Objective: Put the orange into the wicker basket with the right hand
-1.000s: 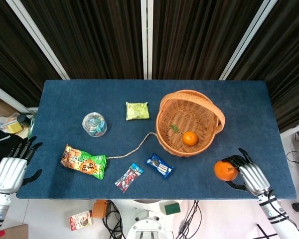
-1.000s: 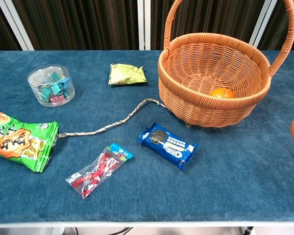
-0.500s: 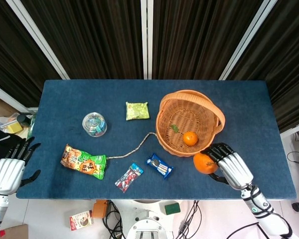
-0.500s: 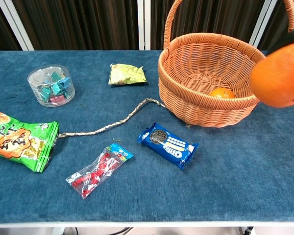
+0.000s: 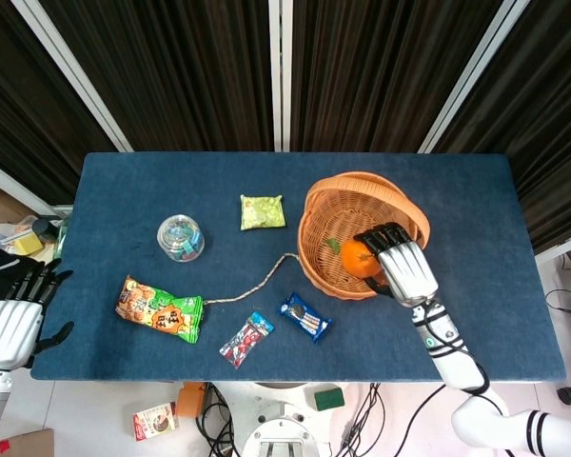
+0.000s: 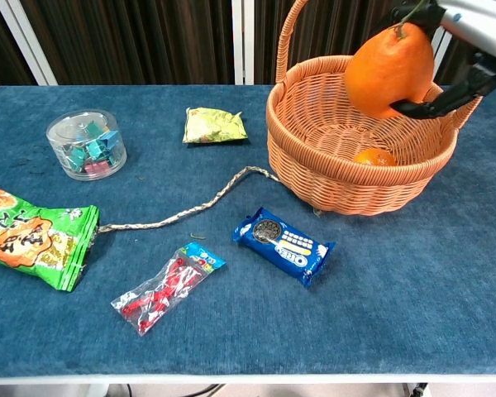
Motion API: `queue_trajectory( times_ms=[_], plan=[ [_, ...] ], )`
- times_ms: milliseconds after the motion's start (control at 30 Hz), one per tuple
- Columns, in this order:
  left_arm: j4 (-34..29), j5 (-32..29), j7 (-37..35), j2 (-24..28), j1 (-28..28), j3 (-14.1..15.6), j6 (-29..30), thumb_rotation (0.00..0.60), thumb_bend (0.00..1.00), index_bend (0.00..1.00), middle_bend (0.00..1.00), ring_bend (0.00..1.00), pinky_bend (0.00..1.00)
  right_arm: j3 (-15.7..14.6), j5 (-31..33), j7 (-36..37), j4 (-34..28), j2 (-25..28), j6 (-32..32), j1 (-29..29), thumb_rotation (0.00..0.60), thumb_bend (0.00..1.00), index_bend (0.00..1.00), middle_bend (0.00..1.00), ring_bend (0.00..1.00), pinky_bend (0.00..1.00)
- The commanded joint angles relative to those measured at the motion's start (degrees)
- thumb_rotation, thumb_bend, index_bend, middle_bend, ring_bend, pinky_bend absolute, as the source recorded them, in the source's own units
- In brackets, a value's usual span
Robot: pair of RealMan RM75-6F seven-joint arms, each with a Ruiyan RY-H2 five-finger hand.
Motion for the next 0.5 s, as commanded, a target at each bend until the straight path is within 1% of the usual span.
queue_trajectory(
  times_ms=[33,133,233,500],
  plan=[
    [0.10,-0.10,-0.13,0.01,-0.06,-0.04,-0.14,0.600,0.22,0.16,0.06,0.01,0.18,2.37,6.18,-3.05,2.93,-3.46,-3.17,2.87,0.600,0.34,0.36,0.28,0.21,0.20],
    [0.19,-0.17,-0.27,0.01,-0.17,-0.04,-0.40,0.600,0.22,0.16,0.06,0.01,0.18,3.59,11.22,-4.23,5.44,-5.49,-5.05,4.63,0.600,0.34,0.36,0.27,0.21,0.20],
    [0.22,-0.15,-0.45,0.04,-0.23,-0.02,-0.51,0.600,0.22,0.16,0.06,0.01,0.18,4.21,14.45,-4.50,7.44,-6.85,-6.05,5.86,0.600,0.34,0.35,0.27,0.21,0.20],
    [0.43,-0.34,-0.86,0.09,-0.39,-0.08,-0.83,0.600,0.22,0.16,0.06,0.01,0.18,4.07,18.79,-4.43,11.50,-9.48,-6.71,7.69,0.600,0.34,0.30,0.24,0.19,0.19]
  ],
)
